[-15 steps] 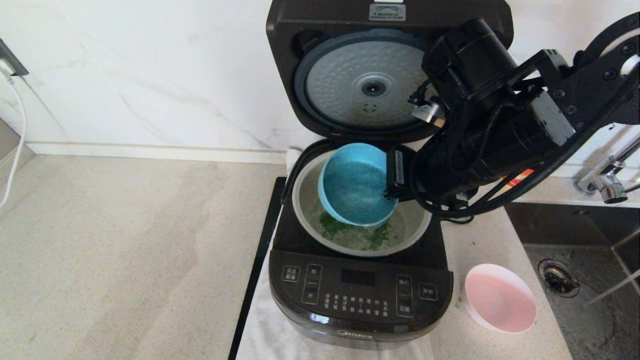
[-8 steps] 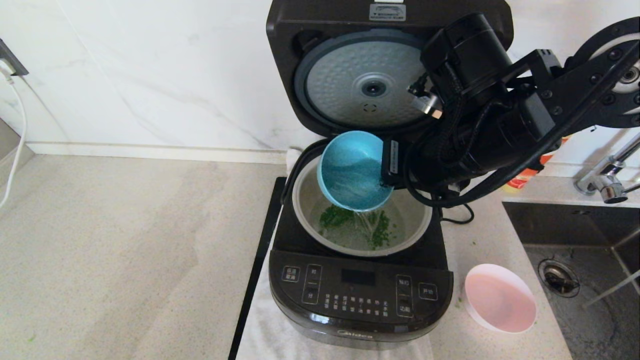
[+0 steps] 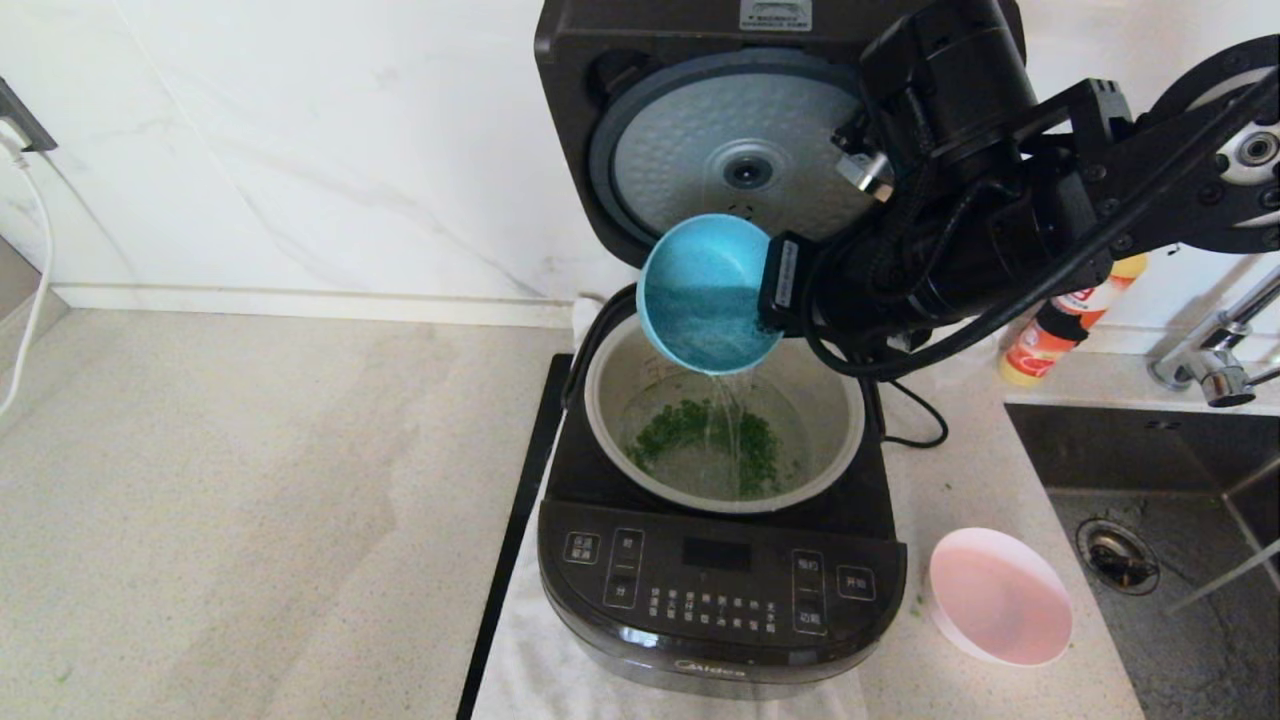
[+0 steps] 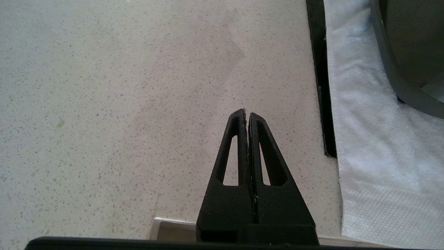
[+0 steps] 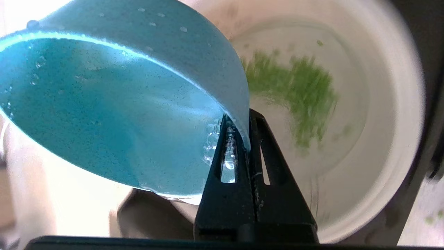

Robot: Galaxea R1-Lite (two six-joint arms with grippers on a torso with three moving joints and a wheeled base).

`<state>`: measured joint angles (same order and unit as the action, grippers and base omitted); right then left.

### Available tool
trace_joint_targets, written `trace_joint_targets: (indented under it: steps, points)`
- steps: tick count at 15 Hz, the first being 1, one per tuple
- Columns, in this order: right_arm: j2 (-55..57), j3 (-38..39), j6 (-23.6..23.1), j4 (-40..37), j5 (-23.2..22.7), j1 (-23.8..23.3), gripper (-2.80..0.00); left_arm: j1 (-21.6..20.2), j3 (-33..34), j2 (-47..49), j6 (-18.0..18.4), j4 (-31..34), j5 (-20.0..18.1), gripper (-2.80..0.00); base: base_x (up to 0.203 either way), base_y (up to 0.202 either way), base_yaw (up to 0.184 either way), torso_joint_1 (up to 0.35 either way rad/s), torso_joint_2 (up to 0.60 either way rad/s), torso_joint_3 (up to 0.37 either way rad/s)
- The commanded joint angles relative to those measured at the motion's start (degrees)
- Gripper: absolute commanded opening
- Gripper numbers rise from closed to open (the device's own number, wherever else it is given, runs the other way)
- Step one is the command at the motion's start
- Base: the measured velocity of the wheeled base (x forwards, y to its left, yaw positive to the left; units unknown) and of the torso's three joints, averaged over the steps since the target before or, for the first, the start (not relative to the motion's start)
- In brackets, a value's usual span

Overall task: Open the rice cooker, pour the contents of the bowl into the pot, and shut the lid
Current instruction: Pour the water from the bowl into the rice cooker

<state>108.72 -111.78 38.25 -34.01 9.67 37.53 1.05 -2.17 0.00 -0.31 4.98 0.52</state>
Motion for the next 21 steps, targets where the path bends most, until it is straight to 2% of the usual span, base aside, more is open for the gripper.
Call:
trace_joint_targets:
  steps: [1,7,10,15,17,21]
  points:
    - [0.1,0.0,0.2,0.9,0.7,0.0,-2.80,0.0,0.1,-0.2,0.0,0.0,0.0,-2.80,0.000,0.000,0.000,0.000,0.00,0.000]
    - [-0.9,0.6,0.1,2.6,3.6,0.5,-2.80,0.0,0.0,-0.2,0.0,0.0,0.1,-2.80,0.000,0.000,0.000,0.000,0.00,0.000]
    - [-0.9,0.9,-0.2,2.6,7.3,0.9,-2.80,0.0,0.0,-0.2,0.0,0.0,0.0,-2.80,0.000,0.000,0.000,0.000,0.00,0.000]
    - [-1.9,2.7,-0.5,3.2,10.5,2.3,-2.80,0.0,0.1,-0.2,0.0,0.0,0.0,-2.80,0.000,0.000,0.000,0.000,0.00,0.000]
    - [-2.7,5.2,-1.0,5.3,12.7,3.3,-2.80,0.0,0.0,-0.2,0.0,0.0,0.0,-2.80,0.000,0.000,0.000,0.000,0.00,0.000]
    - [-5.1,14.0,-5.6,16.7,17.6,4.6,-2.80,0.0,0.0,-0.2,0.0,0.0,0.0,-2.80,0.000,0.000,0.000,0.000,0.00,0.000]
